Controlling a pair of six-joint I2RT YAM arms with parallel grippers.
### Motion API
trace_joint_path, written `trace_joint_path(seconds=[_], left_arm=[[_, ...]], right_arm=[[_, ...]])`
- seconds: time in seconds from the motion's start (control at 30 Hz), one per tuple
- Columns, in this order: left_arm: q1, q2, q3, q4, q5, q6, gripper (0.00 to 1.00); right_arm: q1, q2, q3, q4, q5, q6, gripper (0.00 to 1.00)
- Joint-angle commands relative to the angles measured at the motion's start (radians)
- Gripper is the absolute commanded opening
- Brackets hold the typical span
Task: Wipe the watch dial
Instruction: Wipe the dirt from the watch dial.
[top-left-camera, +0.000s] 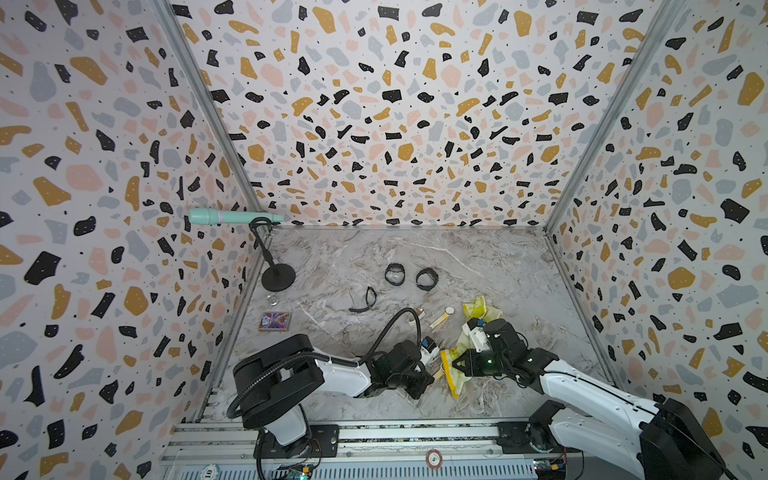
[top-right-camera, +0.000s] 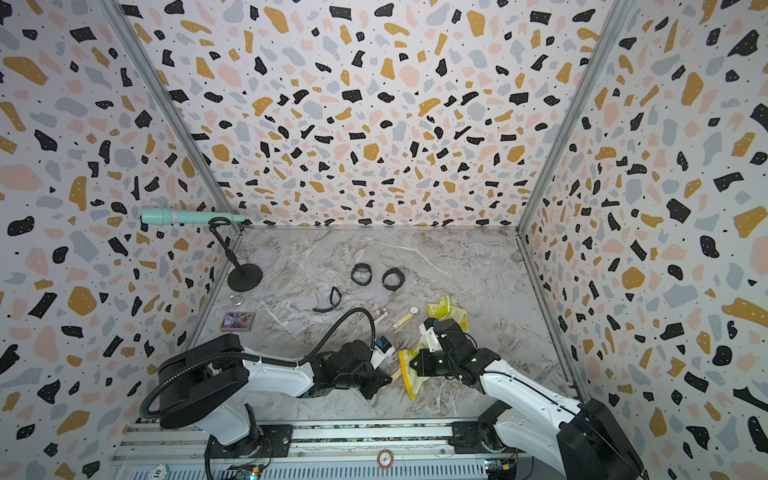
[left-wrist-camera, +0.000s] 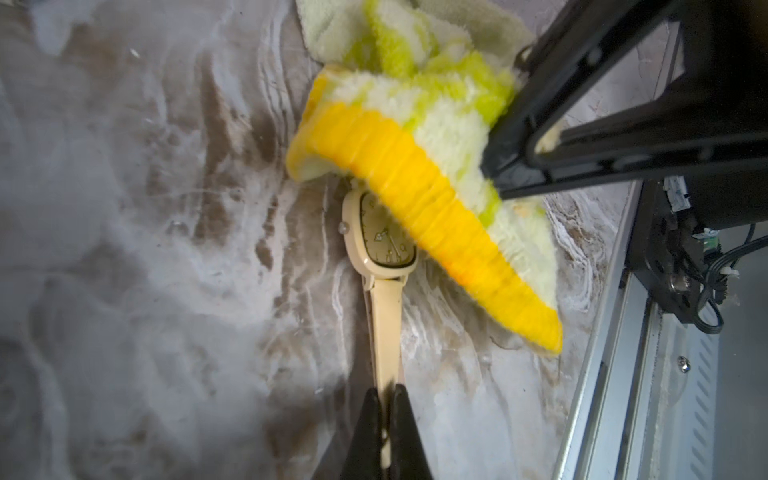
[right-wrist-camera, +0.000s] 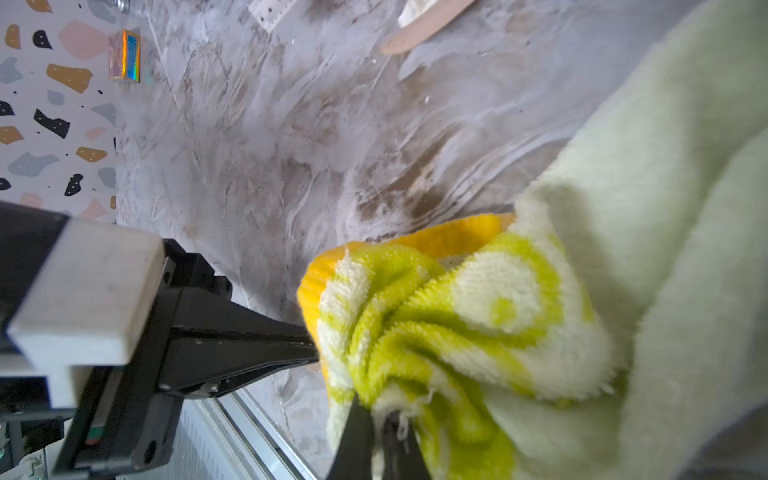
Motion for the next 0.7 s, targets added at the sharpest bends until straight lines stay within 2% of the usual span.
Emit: trace_joint_path(seconds=[0.0,0.3,0.67], left_arm=[[0.001,0.043,-0.014,-0.097,-0.001,0.018,0.0],[0.001,0.036,-0.024,-0.098,-0.006,0.014,0.0],[0.004,0.023,-0.036,-0.099,-0.008,0.008,0.0]], right_arm=[[0.03,0.039,0.028,0.075,-0.022,0.022,0.0],[0.042,0.18,0.029,0.151,-0.005,0.029,0.0],[0.042,0.306,0.094,-0.036,0.188,0.01,0.0]])
